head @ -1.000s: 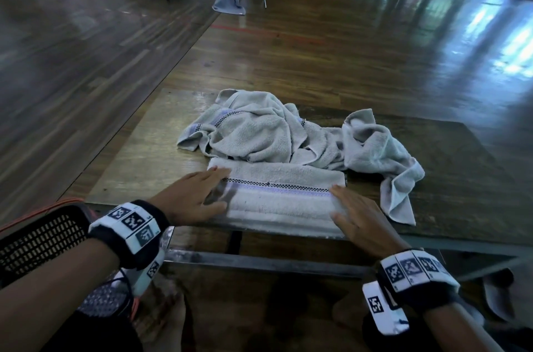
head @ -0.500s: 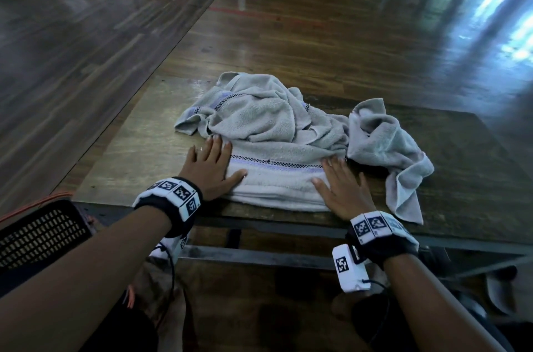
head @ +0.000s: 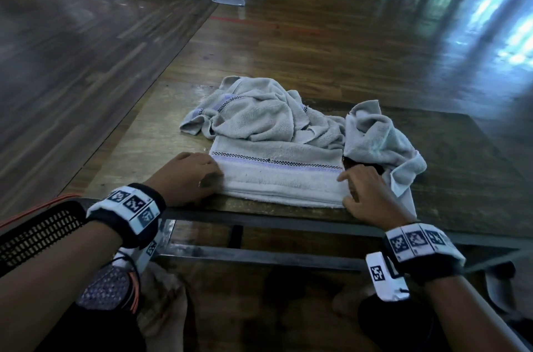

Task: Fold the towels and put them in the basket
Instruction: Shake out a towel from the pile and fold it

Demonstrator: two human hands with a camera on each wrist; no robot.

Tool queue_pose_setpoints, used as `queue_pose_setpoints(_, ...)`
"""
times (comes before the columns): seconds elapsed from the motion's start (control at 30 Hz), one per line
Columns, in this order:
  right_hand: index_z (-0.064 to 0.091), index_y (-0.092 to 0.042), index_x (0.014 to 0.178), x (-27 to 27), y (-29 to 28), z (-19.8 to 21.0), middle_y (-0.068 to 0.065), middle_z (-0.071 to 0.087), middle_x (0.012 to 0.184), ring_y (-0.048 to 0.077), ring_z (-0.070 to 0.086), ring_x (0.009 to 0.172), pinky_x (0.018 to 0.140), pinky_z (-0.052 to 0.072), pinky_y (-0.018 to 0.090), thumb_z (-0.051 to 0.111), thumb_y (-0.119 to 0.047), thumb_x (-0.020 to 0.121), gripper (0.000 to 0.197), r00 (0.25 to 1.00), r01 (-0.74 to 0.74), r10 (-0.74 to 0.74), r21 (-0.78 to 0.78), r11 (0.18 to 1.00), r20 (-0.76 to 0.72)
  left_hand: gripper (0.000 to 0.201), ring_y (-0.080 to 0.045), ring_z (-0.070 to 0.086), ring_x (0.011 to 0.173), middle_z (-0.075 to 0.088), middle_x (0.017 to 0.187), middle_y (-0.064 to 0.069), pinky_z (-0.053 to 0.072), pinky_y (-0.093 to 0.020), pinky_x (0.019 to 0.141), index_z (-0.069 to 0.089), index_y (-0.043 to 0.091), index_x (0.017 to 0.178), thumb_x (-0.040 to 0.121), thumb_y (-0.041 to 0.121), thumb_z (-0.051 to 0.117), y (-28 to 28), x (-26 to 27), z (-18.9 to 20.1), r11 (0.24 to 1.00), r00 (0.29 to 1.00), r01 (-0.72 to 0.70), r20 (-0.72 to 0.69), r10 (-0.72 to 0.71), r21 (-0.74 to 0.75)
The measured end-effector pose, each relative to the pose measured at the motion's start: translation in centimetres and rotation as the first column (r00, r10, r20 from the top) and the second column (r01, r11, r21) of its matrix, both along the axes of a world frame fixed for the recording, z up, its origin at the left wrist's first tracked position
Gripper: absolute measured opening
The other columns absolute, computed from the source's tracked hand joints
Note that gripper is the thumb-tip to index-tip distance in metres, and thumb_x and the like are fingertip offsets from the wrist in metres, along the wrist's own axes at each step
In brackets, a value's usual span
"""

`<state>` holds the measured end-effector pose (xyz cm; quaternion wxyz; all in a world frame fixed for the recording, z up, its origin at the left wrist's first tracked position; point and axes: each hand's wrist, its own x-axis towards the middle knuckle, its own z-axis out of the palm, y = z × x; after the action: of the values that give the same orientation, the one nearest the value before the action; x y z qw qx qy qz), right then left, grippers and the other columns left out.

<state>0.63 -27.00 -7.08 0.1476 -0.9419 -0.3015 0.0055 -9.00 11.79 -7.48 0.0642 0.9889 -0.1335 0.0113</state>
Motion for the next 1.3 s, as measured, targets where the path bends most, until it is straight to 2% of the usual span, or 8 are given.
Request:
queue_pose_setpoints(0.1, 0.058, -0.024, 0.099, -0.8, -0.3, 0.1, -0.012, 0.048, 0.093, 0.016, 0.048, 0.096, 0.078, 0.03, 0.028, 0.064, -0.02, 0.076, 0.024, 0.998, -0.059, 0.061, -0.101, 0.993, 0.016, 0.025, -0.014, 0.059, 0.101, 0.063, 0.109, 0.007, 0.035, -0.028, 0.084, 0.065, 0.026, 0.107, 0.083, 0.031, 0.064, 0.7, -1.2, -0.2, 0.999, 1.0, -0.002, 0.012, 0.003, -0.034)
queue_pose_setpoints(0.23, 0.061, -0.021, 0.101, -1.1, 0.2, -0.4, -0.005, 0.058, 0.105, 0.016, 0.052, 0.101, 0.084, 0.037, 0.031, 0.063, -0.017, 0.08, 0.022, 0.999, -0.047, 0.048, -0.127, 0.991, 0.01, 0.024, -0.014, 0.062, 0.094, 0.063, 0.11, 0.008, 0.036, -0.028, 0.081, 0.066, 0.024, 0.106, 0.083, 0.019, 0.063, 0.8, -1.5, -0.4, 0.996, 0.998, -0.039, 0.048, 0.042, -0.074)
queue_pose_setpoints(0.53, 0.062, -0.022, 0.095, -0.7, -0.3, -0.9, -0.006, 0.059, 0.1, 0.014, 0.054, 0.099, 0.085, 0.042, 0.035, 0.064, -0.015, 0.08, 0.017, 1.0, -0.015, 0.016, -0.045, 0.999, 0.015, 0.014, -0.013, 0.063, 0.09, 0.069, 0.098, 0.006, 0.046, -0.024, 0.081, 0.071, 0.02, 0.098, 0.085, 0.021, 0.066, 1.5, -0.6, 0.0, 0.957, 0.994, -0.098, -0.063, 0.084, -0.274)
queue_pose_setpoints(0.7, 0.066, -0.019, 0.093, -0.5, -0.7, -1.1, -0.004, 0.061, 0.095, 0.017, 0.057, 0.093, 0.08, 0.045, 0.034, 0.065, -0.015, 0.081, 0.012, 0.998, -0.035, 0.036, -0.008, 0.999, 0.058, 0.017, -0.014, 0.063, 0.091, 0.07, 0.1, 0.004, 0.05, -0.031, 0.083, 0.071, 0.019, 0.102, 0.087, 0.019, 0.063, 1.7, -0.7, 0.1, 0.951, 0.994, -0.108, -0.052, 0.098, -0.29)
queue_pose_setpoints(0.8, 0.066, -0.018, 0.093, -0.5, -0.8, -1.1, -0.003, 0.062, 0.095, 0.018, 0.058, 0.093, 0.08, 0.046, 0.035, 0.065, -0.014, 0.081, 0.013, 0.998, -0.037, 0.037, 0.004, 0.999, 0.053, 0.018, -0.009, 0.062, 0.083, 0.068, 0.1, 0.01, 0.042, -0.021, 0.071, 0.07, 0.025, 0.101, 0.083, 0.026, 0.067, 1.7, -1.1, 0.1, 0.979, 0.998, -0.061, 0.003, 0.063, -0.194)
queue_pose_setpoints(0.93, 0.066, -0.02, 0.094, -0.8, -0.6, -1.2, -0.005, 0.063, 0.097, 0.017, 0.06, 0.095, 0.09, 0.045, 0.045, 0.064, -0.014, 0.081, 0.014, 0.999, -0.008, 0.008, 0.009, 1.0, 0.043, 0.019, -0.008, 0.06, 0.075, 0.066, 0.1, 0.013, 0.033, -0.021, 0.068, 0.069, 0.027, 0.101, 0.082, 0.029, 0.066, 1.2, -1.4, -0.1, 0.995, 0.997, -0.061, 0.044, 0.064, -0.083)
queue_pose_setpoints(1.13, 0.065, -0.022, 0.097, -0.6, -0.9, -1.5, -0.009, 0.06, 0.1, 0.014, 0.06, 0.096, 0.1, 0.035, 0.061, 0.062, -0.019, 0.084, 0.013, 1.0, 0.008, -0.008, -0.026, 1.0, 0.007, 0.016, -0.008, 0.06, 0.087, 0.067, 0.098, 0.01, 0.042, -0.021, 0.074, 0.071, 0.024, 0.1, 0.086, 0.027, 0.064, 1.1, -0.8, 0.1, 0.959, 0.989, -0.147, -0.047, 0.139, -0.243)
queue_pose_setpoints(1.3, 0.067, -0.02, 0.099, -0.7, -0.9, -1.3, -0.003, 0.06, 0.101, 0.017, 0.058, 0.099, 0.093, 0.044, 0.045, 0.062, -0.017, 0.085, 0.016, 1.0, -0.003, 0.003, -0.019, 1.0, 0.004, 0.021, -0.009, 0.061, 0.086, 0.066, 0.103, 0.013, 0.041, -0.024, 0.073, 0.069, 0.027, 0.103, 0.083, 0.032, 0.064, 1.0, -0.9, 0.2, 0.987, 0.993, -0.114, -0.017, 0.113, -0.115)
